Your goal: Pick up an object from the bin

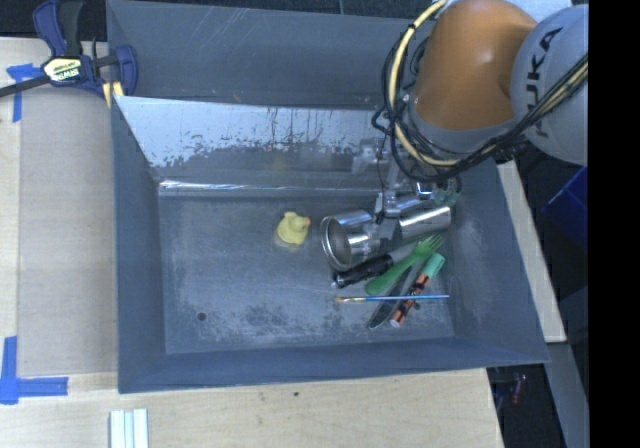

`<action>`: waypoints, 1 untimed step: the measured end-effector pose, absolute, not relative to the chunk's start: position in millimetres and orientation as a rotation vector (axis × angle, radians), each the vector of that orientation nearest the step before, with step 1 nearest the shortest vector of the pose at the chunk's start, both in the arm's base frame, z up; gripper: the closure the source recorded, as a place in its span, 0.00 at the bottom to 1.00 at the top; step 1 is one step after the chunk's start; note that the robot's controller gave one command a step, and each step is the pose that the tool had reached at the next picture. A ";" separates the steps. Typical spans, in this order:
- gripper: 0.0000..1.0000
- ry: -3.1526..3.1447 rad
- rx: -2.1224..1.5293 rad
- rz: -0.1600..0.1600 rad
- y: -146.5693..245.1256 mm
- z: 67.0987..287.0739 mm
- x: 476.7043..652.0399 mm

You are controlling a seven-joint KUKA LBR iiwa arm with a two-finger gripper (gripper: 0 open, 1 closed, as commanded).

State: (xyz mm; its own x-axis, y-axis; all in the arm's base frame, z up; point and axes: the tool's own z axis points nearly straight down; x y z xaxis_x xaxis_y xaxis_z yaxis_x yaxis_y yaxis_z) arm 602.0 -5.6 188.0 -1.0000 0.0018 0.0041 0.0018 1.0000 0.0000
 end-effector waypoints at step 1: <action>0.00 -3.146 -0.003 0.000 -5.7 192.4 603.8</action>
Offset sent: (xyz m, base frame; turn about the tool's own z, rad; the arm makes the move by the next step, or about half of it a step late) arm 0.0051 0.0038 -0.1013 -0.0171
